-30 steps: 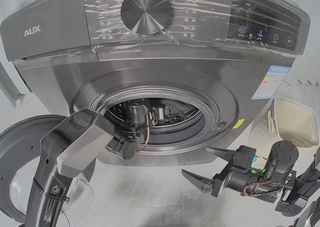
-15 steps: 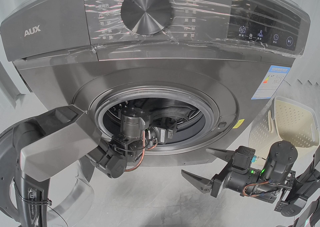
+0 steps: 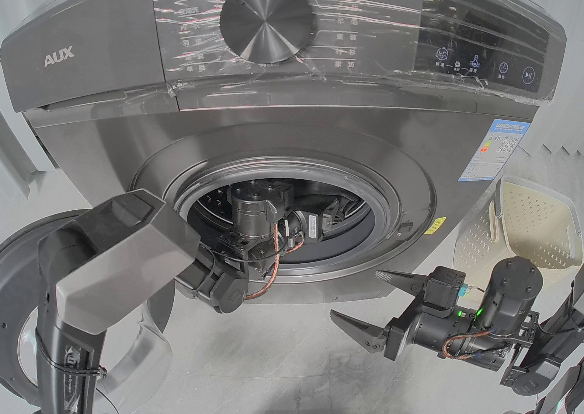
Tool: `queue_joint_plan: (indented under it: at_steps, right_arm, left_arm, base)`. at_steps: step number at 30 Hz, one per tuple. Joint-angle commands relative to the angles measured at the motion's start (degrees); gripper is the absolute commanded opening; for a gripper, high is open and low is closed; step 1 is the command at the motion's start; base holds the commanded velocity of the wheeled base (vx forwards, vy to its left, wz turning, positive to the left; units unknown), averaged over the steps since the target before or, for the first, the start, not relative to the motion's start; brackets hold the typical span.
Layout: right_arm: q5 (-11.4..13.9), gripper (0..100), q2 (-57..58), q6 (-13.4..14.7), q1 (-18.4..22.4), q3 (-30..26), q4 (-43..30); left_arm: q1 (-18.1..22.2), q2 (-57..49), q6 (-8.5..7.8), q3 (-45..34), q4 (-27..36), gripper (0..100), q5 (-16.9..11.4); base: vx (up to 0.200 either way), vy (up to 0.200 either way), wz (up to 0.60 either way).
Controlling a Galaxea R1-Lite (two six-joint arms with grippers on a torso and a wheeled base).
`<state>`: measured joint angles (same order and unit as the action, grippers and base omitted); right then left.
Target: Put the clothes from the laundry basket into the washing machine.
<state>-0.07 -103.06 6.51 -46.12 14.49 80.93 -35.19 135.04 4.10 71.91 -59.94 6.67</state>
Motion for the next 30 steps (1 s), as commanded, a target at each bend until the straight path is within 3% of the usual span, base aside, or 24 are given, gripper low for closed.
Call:
queue_joint_plan:
  at_steps: [1, 3, 4, 7, 13, 16, 20, 24, 30]
  right_arm:
    - [0.07, 100, -0.04, -0.01, -0.03, 0.01, 0.01]
    - [0.07, 100, -0.12, -0.01, -0.03, 0.01, 0.01]
    - [0.07, 100, -0.12, -0.01, -0.03, 0.01, 0.01]
    - [0.07, 100, -0.12, -0.01, -0.03, 0.01, 0.01]
    - [-0.01, 100, -0.21, 0.08, -0.11, 0.10, 0.10]
    - [0.07, 100, -0.48, 0.08, -0.11, 0.10, 0.10]
    - [0.07, 100, -0.56, 0.08, -0.11, 0.18, 0.10]
    - [0.07, 100, -0.48, 0.08, -0.11, 0.18, 0.10]
    - [0.07, 100, -0.56, 0.08, -0.11, 0.18, 0.10]
  left_arm:
    - [1.36, 7.61, -0.05, 4.73, -0.35, 100, 0.28]
    - [1.80, 8.58, -0.05, 5.43, -0.18, 100, 0.28]
    - [1.88, 9.19, -0.14, 5.87, 0.00, 0, 0.36]
    - [2.67, 10.69, -1.46, 7.37, -0.09, 0, 0.28]
    - [2.94, 15.35, -1.28, 16.59, -0.35, 0, 0.98]
    - [3.03, 16.93, -1.37, 20.46, -0.09, 0, 2.30]
    - [4.43, 21.50, -1.90, 31.62, 0.53, 0, 5.99]
    - [5.93, 23.87, -1.81, 40.06, 1.58, 0, 7.57]
    - [6.45, 23.34, -1.72, 40.50, 1.41, 0, 7.66]
  base:
    - [0.000, 0.000, 0.00]
    - [0.000, 0.000, 0.00]
    - [0.000, 0.000, 0.00]
    - [0.000, 0.000, 0.00]
    - [0.000, 0.000, 0.00]
    - [0.000, 0.000, 0.00]
    - [0.000, 0.000, 0.00]
    - [0.000, 0.000, 0.00]
    - [0.000, 0.000, 0.00]
